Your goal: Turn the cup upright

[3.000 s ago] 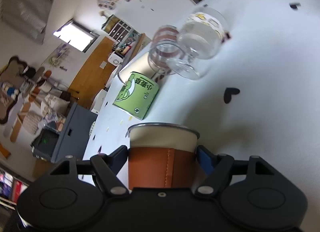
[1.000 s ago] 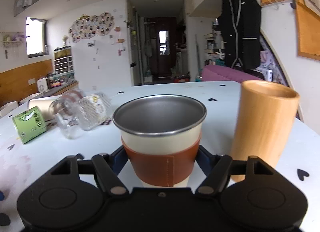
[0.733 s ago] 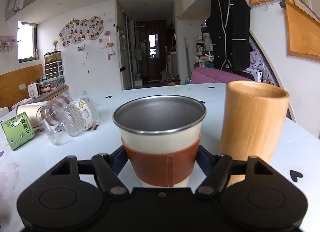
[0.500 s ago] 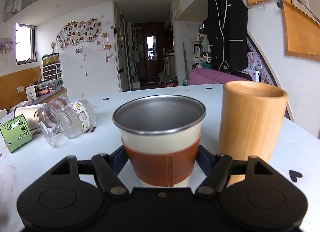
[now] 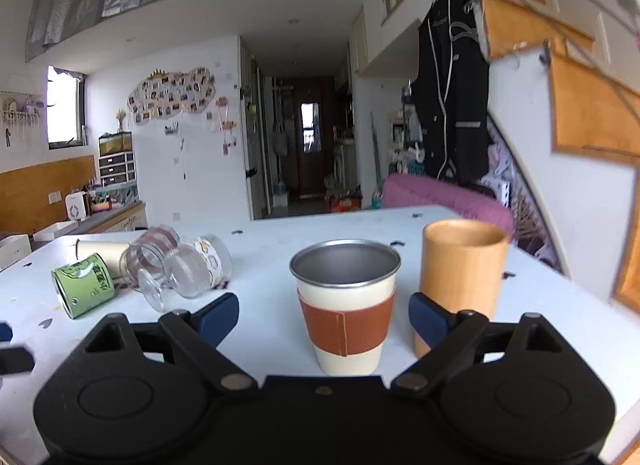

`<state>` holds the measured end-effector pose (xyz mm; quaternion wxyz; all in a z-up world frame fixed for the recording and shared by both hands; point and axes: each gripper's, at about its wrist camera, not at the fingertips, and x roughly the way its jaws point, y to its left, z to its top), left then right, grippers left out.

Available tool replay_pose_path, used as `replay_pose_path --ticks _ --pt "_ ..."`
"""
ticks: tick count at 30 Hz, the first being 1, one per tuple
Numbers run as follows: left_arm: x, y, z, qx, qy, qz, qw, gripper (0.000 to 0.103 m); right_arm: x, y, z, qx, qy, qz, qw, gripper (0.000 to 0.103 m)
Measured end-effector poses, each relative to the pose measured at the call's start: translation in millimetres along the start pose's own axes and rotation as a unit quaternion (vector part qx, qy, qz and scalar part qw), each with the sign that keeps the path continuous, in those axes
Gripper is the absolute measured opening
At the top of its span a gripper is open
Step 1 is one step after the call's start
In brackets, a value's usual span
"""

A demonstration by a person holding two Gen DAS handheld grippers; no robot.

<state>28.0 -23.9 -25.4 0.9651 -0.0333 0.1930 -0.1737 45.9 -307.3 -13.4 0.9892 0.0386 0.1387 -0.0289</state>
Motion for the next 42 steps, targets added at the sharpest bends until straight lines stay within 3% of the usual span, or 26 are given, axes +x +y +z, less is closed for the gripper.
replay_pose_path --ticks 8,15,42 --pt "-12.2 -7.7 16.9 -0.003 -0.029 0.030 0.9991 0.103 -48.3 4.4 -1.5 -0.002 -0.028 -0.007 1.000 0.099" --pt "-15.8 -16.2 16.7 0.000 -0.032 0.040 0.9987 0.103 -70.3 9.4 -6.1 -0.017 -0.037 -0.020 0.999 0.101" --pt "-17.9 -32.9 7.9 0.025 -0.030 0.062 0.9973 0.103 -80.2 15.2 -16.7 -0.038 -0.025 -0.029 0.999 0.103"
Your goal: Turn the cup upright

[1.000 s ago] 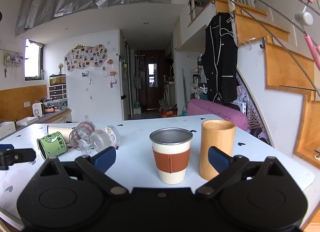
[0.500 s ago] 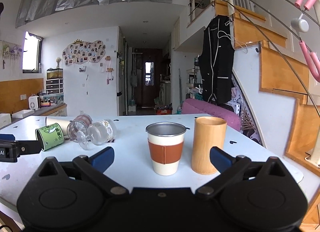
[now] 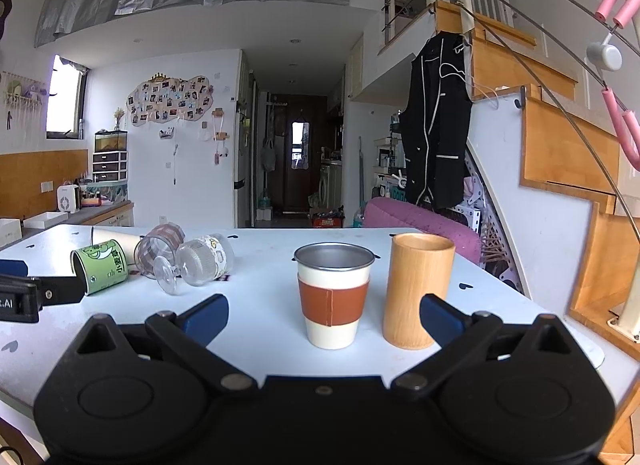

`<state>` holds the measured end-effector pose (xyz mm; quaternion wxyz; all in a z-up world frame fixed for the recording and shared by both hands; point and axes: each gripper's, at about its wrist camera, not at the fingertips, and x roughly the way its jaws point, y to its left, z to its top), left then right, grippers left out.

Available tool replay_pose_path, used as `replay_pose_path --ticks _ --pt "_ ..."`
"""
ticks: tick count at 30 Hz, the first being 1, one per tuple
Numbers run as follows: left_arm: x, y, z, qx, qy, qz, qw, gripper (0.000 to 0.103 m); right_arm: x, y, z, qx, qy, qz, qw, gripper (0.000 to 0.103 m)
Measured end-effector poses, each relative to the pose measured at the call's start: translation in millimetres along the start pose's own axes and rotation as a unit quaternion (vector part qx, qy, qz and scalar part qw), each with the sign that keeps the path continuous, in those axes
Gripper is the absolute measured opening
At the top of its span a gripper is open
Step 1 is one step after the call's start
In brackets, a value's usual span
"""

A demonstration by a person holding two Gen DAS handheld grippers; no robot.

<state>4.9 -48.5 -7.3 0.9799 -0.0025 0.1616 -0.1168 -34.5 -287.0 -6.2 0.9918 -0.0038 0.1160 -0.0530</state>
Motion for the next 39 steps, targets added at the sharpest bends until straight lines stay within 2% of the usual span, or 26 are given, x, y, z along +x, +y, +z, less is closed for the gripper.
replay_pose_path --ticks 39 --pt "-0.5 0.0 0.2 0.001 0.000 0.002 1.0000 0.103 3.2 1.6 -2.8 -0.007 0.004 -0.003 1.000 0.103"
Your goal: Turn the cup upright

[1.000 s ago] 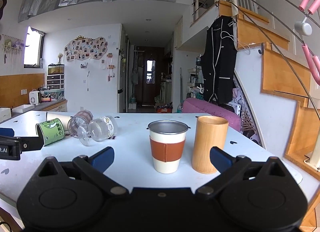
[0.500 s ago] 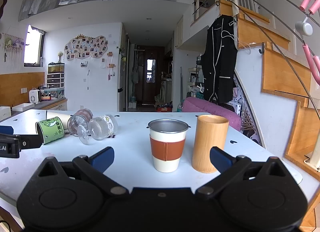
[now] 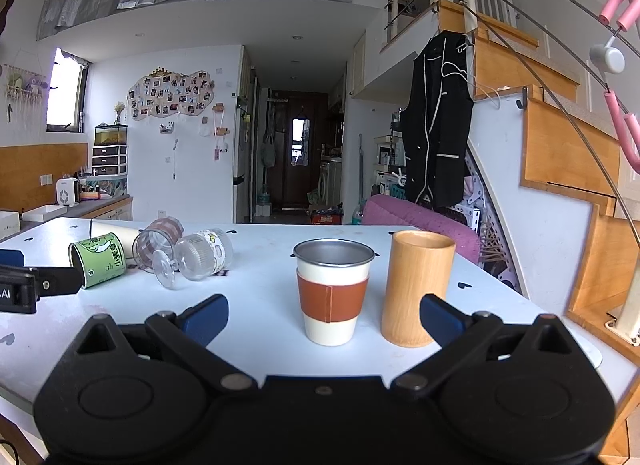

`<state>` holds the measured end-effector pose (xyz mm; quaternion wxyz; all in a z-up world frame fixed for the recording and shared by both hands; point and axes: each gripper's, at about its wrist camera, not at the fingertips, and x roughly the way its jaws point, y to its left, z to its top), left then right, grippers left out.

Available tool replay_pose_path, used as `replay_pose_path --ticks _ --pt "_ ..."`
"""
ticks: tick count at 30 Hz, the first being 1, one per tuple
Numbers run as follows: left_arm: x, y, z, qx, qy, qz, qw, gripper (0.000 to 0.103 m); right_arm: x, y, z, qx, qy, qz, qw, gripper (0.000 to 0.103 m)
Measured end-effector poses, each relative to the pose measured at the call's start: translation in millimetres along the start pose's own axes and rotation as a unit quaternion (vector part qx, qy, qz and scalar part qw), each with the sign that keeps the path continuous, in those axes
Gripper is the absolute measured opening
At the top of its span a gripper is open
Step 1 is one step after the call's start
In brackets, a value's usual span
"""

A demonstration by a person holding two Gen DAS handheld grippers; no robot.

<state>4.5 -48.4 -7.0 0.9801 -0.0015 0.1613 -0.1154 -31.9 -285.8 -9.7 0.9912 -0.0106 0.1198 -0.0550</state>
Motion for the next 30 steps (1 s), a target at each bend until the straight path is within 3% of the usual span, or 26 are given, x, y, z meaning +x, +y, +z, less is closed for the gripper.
replay_pose_path --ticks 30 --pt "-0.1 -0.3 -0.1 0.000 0.001 0.000 1.0000 0.103 0.0 -1.4 2.1 -0.001 0.001 -0.002 1.000 0.103"
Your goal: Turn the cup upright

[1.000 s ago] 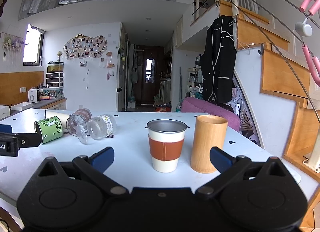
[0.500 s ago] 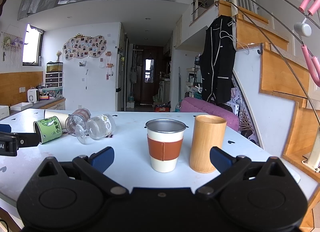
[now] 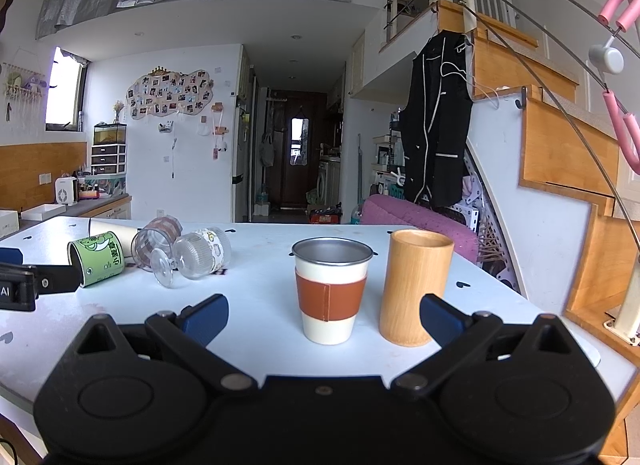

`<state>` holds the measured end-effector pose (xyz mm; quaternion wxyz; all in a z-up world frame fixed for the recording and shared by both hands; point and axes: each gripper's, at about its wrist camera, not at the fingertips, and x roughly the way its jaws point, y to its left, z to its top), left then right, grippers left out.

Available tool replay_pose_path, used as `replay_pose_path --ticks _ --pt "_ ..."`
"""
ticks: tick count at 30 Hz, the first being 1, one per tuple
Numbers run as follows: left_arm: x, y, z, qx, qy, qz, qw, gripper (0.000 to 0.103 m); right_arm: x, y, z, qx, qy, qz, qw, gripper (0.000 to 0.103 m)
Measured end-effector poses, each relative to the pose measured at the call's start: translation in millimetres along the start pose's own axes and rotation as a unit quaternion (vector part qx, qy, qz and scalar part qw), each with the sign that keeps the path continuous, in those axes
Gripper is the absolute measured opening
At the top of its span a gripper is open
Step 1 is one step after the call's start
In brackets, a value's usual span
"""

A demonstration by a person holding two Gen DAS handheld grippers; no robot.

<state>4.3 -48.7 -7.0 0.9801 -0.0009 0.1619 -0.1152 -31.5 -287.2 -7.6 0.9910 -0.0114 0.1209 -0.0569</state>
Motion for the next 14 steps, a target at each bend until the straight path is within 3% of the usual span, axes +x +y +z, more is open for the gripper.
replay_pose_path --ticks 14 --pt "0.4 1.2 -0.2 0.001 0.000 0.003 1.0000 0.103 0.3 -0.1 0.0 0.000 0.000 0.000 1.000 0.103"
